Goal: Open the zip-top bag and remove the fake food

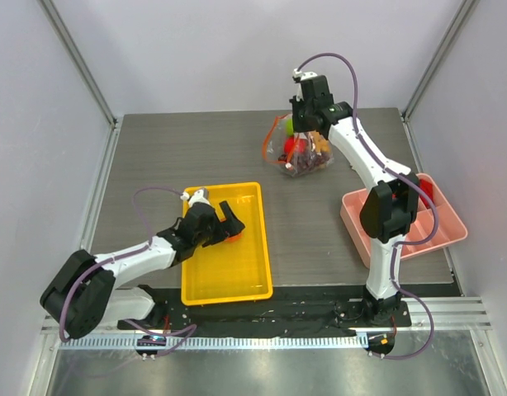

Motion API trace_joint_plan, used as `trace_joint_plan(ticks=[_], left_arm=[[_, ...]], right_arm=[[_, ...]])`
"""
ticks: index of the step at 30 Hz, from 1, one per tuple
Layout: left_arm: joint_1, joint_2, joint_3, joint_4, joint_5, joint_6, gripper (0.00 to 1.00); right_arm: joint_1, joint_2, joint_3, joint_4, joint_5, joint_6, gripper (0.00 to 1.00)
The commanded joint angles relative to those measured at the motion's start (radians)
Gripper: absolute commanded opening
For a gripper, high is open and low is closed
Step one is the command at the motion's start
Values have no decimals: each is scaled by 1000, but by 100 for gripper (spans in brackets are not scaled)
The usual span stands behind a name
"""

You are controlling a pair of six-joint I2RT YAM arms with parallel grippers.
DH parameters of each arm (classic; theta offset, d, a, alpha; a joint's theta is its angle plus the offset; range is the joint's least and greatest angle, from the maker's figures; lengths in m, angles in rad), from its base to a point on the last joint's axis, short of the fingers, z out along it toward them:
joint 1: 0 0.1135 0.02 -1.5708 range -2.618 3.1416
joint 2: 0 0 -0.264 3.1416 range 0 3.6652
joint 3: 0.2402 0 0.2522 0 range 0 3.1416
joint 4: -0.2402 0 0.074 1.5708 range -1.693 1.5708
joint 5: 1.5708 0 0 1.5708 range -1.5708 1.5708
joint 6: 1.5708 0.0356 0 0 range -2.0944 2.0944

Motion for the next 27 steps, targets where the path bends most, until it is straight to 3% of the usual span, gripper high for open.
trace_joint_plan(ticks=[1,4,9,11,16,18,19,24,27], left_arm=[[-4,10,46,-10,-25,16,100],[-2,-45,93,-46,11,93,100],[1,-36,290,-5,130,249,77],[7,57,392,-21,175,274,62],[74,304,689,8,288,274,43],[99,436,772,23,345,263,23],[105,471,852,25,359,262,18],[128,703,1104,-18,491,271,24],[131,809,1219,-59,491,289,31]], right_arm=[[10,-34,35,9,-5,-1,1],[9,-42,25,11,3,-6,1],[9,-51,19,9,4,-10,1],[10,-57,18,9,-5,-7,1],[10,-57,36,8,-37,14,1],[12,-59,39,5,-49,26,1],[12,-59,44,3,-55,26,1],[13,-47,58,-3,-63,31,1],[13,-39,61,-7,-63,31,1]])
